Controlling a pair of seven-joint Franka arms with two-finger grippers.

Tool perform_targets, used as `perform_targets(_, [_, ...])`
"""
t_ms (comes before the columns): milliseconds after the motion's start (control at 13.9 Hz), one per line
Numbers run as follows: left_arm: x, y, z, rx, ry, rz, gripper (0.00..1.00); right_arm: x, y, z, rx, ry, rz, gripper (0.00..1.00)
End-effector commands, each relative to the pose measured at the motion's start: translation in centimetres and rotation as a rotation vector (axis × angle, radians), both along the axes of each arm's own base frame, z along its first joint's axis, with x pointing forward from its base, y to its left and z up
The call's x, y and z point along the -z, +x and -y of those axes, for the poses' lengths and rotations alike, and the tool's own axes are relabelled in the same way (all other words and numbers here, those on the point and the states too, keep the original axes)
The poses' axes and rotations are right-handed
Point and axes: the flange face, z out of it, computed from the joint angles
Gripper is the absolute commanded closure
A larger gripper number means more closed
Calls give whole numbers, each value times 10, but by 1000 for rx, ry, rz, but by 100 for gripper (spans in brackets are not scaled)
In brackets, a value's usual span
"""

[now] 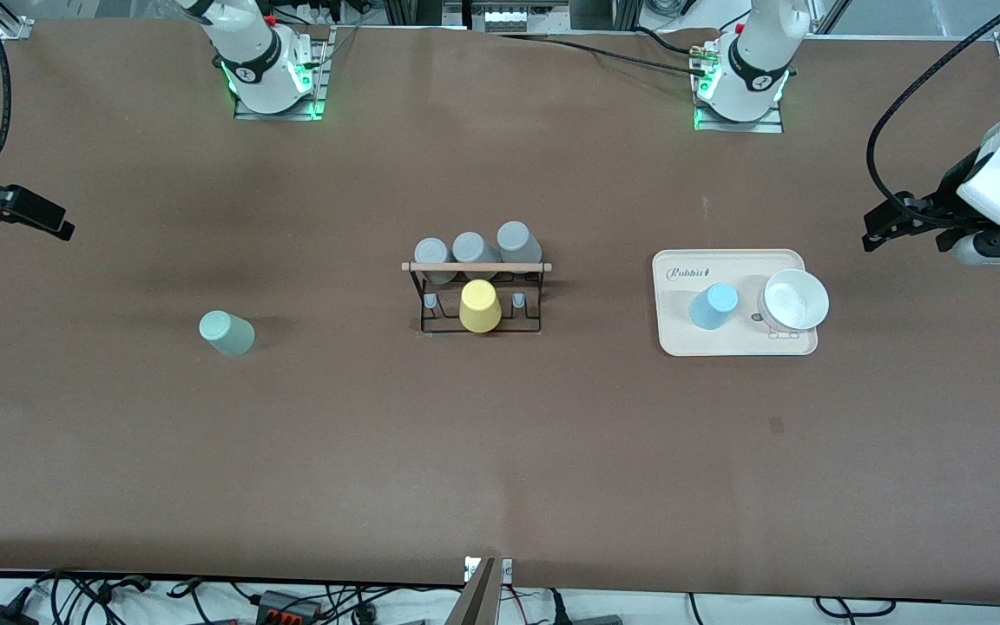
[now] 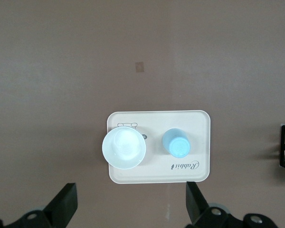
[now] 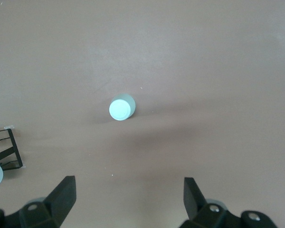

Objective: Hang scattered cups on rack with three cups
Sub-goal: 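Move the left gripper toward the light blue cup on the tray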

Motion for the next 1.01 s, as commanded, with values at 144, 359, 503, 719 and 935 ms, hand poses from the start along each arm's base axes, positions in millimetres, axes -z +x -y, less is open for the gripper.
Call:
perform_targets(144, [-6,-2,1,19,6,15,0,0,2,3,5,-3,1,0])
perform_targets(359, [-5,-1,1,19,9,12,0,-1,0,-2,13,-5,-10,0])
perform_targets(503, [4,5,2,21,10,-2,0,2,-5,-2,11,-2,-42,0])
perform_targets(719, [17,11,3,23,3,-25,0,11,-14,-6,-5,-3,-64,0])
perform_targets(935, [36,30,18,46,-2,-53,0,24,-17,-9,-19,3,-125,0])
